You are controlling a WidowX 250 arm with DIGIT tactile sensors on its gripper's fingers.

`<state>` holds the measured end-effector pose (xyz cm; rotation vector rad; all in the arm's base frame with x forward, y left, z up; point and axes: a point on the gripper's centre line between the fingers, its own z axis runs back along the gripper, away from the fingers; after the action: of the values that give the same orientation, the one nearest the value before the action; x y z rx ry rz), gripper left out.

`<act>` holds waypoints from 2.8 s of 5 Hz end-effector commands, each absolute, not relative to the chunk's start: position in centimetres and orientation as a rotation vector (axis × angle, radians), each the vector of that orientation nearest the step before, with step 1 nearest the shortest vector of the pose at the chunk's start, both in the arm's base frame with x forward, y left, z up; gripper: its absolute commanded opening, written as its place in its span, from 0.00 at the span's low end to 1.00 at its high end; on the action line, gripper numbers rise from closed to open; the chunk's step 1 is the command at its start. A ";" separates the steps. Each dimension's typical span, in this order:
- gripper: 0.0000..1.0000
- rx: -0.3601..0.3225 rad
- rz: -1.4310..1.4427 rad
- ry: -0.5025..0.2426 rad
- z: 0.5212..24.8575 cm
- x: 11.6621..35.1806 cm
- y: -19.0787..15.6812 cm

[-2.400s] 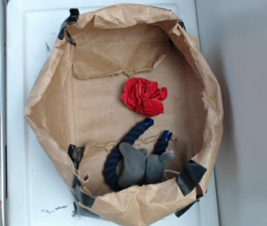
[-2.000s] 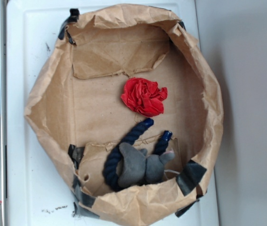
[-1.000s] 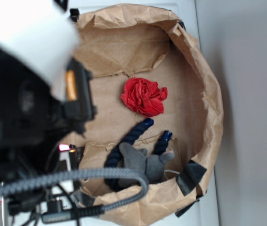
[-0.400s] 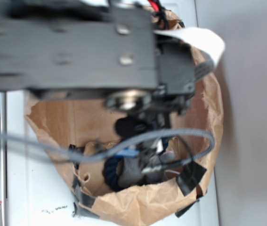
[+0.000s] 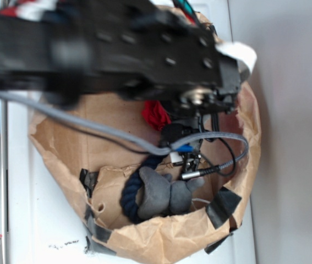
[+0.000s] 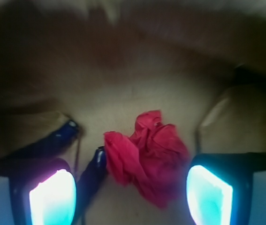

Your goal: Grab the red paper.

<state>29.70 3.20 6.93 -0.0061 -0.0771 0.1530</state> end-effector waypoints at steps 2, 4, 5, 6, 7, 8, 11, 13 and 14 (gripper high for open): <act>1.00 -0.038 0.132 -0.014 6.3 30.1 4.2; 0.00 -0.068 0.101 -0.036 5.1 30.2 3.9; 0.00 -0.090 0.106 -0.056 4.7 30.5 3.6; 0.00 -0.116 0.106 -0.066 4.6 30.5 3.3; 0.00 -0.115 0.108 -0.089 4.6 30.4 3.4; 0.00 -0.143 0.104 -0.131 5.1 29.9 3.9; 0.00 -0.208 0.134 -0.243 10.8 25.4 4.9; 0.00 -0.072 0.243 -0.176 21.1 23.7 3.8; 0.00 -0.076 0.234 -0.179 26.0 23.4 3.3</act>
<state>23.47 3.68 24.54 -0.0814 -0.1356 0.2427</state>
